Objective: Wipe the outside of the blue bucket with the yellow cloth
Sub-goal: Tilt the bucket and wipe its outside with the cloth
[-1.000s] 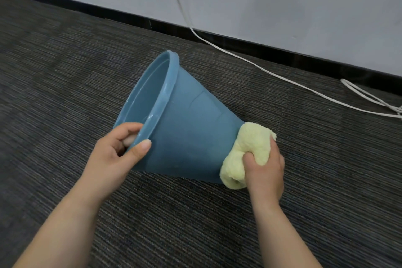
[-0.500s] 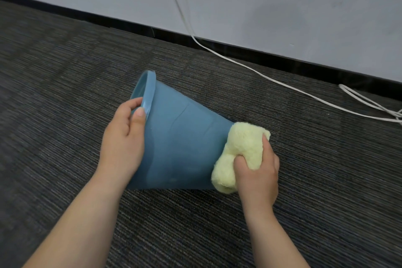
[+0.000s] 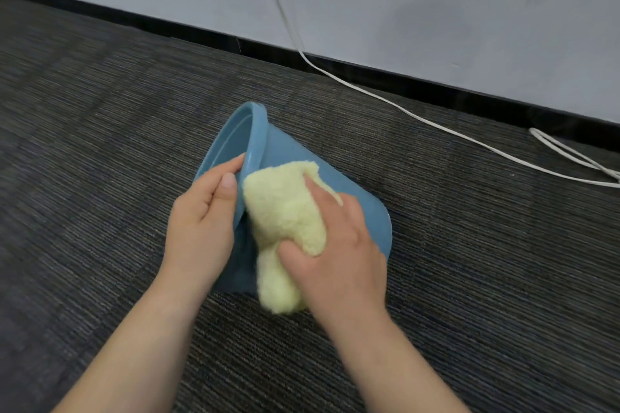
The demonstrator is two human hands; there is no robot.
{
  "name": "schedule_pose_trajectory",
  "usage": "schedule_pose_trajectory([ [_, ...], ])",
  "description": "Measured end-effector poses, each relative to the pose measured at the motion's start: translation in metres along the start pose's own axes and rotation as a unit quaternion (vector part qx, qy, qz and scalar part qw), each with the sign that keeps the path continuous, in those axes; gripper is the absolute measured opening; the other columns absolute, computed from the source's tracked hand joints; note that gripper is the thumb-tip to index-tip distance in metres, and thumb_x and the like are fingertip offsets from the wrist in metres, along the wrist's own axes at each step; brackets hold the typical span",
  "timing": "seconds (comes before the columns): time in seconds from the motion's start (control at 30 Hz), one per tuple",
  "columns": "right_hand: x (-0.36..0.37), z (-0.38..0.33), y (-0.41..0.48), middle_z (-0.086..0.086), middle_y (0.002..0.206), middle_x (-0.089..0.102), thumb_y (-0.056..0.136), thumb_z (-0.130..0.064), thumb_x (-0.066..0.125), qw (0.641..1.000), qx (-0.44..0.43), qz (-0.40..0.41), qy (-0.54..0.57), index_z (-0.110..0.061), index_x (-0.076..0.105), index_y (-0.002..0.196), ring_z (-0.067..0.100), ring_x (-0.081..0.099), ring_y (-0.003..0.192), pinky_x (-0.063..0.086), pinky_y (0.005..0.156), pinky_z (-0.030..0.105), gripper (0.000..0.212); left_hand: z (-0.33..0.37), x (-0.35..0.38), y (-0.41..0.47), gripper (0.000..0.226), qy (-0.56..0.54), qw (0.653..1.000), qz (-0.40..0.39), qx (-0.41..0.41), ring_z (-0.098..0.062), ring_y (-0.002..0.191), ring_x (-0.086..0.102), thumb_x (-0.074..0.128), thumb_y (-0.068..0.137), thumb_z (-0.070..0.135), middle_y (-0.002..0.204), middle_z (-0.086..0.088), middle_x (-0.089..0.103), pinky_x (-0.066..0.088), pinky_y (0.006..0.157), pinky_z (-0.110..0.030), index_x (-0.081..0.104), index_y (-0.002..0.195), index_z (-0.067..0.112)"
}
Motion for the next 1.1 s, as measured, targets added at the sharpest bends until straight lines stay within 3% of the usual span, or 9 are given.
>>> schedule_pose_trajectory([
  [0.17, -0.025, 0.017, 0.026, -0.016, 0.103, 0.032, 0.067, -0.042, 0.051, 0.998, 0.034, 0.051, -0.027, -0.047, 0.026, 0.129, 0.01, 0.041, 0.084, 0.027, 0.062, 0.027, 0.067, 0.004, 0.011, -0.002, 0.036, -0.022, 0.999, -0.039, 0.0, 0.032, 0.083, 0.046, 0.048, 0.088, 0.016, 0.081, 0.044, 0.055, 0.035, 0.068, 0.008, 0.051, 0.087, 0.052],
  [0.27, -0.015, -0.001, 0.005, -0.007, 0.109, 0.05, 0.06, -0.042, 0.055, 0.995, -0.041, 0.048, -0.082, -0.04, 0.042, 0.122, 0.017, 0.054, 0.084, 0.033, 0.061, 0.025, 0.064, -0.001, 0.003, -0.001, 0.036, -0.012, 1.0, -0.018, 0.004, 0.022, 0.086, 0.052, 0.049, 0.087, 0.016, 0.094, 0.032, 0.054, 0.04, 0.079, -0.002, 0.052, 0.088, 0.051],
  [0.33, -0.012, -0.011, -0.005, -0.002, 0.099, 0.062, 0.051, -0.045, 0.053, 0.983, -0.092, 0.054, -0.146, -0.034, 0.056, 0.112, 0.018, 0.062, 0.073, 0.041, 0.049, 0.024, 0.062, -0.005, -0.003, 0.0, 0.036, -0.019, 1.0, -0.013, 0.002, 0.017, 0.089, 0.053, 0.049, 0.088, 0.014, 0.096, 0.027, 0.055, 0.042, 0.084, -0.011, 0.053, 0.089, 0.049],
  [0.4, -0.013, -0.014, 0.0, -0.003, 0.103, 0.061, 0.056, -0.046, 0.051, 0.982, -0.105, 0.023, -0.153, -0.036, 0.054, 0.114, 0.017, 0.062, 0.079, 0.042, 0.054, 0.025, 0.059, -0.006, -0.004, -0.001, 0.037, -0.024, 1.0, -0.018, 0.009, 0.023, 0.087, 0.052, 0.049, 0.087, 0.012, 0.096, 0.027, 0.055, 0.042, 0.08, -0.004, 0.054, 0.09, 0.048],
  [0.47, -0.017, -0.008, 0.017, -0.01, 0.116, 0.05, 0.065, -0.045, 0.053, 0.993, -0.059, -0.034, -0.096, -0.045, 0.042, 0.121, 0.015, 0.053, 0.097, 0.034, 0.067, 0.027, 0.057, -0.006, -0.003, -0.001, 0.036, -0.018, 1.0, -0.02, 0.015, 0.028, 0.085, 0.049, 0.052, 0.086, 0.013, 0.095, 0.028, 0.055, 0.037, 0.076, 0.004, 0.053, 0.089, 0.048],
  [0.57, -0.024, -0.004, 0.044, -0.015, 0.109, 0.045, 0.064, -0.043, 0.051, 0.998, -0.022, -0.037, -0.037, -0.05, 0.038, 0.121, 0.009, 0.046, 0.091, 0.029, 0.068, 0.028, 0.059, -0.008, -0.003, -0.001, 0.033, -0.018, 0.999, -0.024, 0.012, 0.027, 0.086, 0.049, 0.054, 0.085, 0.017, 0.096, 0.03, 0.054, 0.038, 0.077, 0.004, 0.054, 0.09, 0.049],
  [0.73, -0.021, 0.013, 0.063, -0.013, 0.107, 0.053, 0.067, -0.04, 0.054, 0.996, 0.06, -0.027, 0.057, -0.045, 0.044, 0.118, 0.011, 0.051, 0.091, 0.043, 0.075, 0.034, 0.052, -0.011, -0.007, -0.004, 0.035, -0.027, 1.0, -0.001, 0.004, 0.027, 0.08, 0.05, 0.05, 0.086, 0.013, 0.094, 0.027, 0.055, 0.038, 0.07, 0.005, 0.054, 0.088, 0.048],
  [0.93, -0.031, 0.063, 0.051, -0.002, 0.103, 0.06, 0.074, -0.031, 0.053, 0.982, 0.17, -0.017, 0.078, -0.037, 0.05, 0.096, 0.021, 0.056, 0.091, 0.048, 0.083, 0.047, 0.023, -0.011, -0.009, -0.006, 0.036, -0.008, 1.0, 0.003, 0.002, 0.029, 0.081, 0.049, 0.051, 0.087, 0.015, 0.094, 0.029, 0.055, 0.036, 0.069, 0.006, 0.053, 0.088, 0.051],
  [1.1, -0.022, 0.038, 0.055, -0.013, 0.107, 0.046, 0.062, -0.046, 0.05, 0.993, 0.094, 0.014, 0.064, -0.045, 0.041, 0.121, 0.012, 0.048, 0.086, 0.041, 0.075, 0.034, 0.059, -0.009, -0.004, -0.003, 0.024, -0.018, 1.0, -0.005, -0.008, 0.026, 0.083, 0.05, 0.053, 0.078, 0.031, 0.095, 0.03, 0.055, 0.042, 0.081, -0.011, 0.053, 0.087, 0.053],
])
Point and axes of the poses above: each hand's wrist, its own y-axis towards the middle knuckle, its own x-axis out of the palm, z = x × y, the point moved 6 cm from there along y, towards the middle knuckle
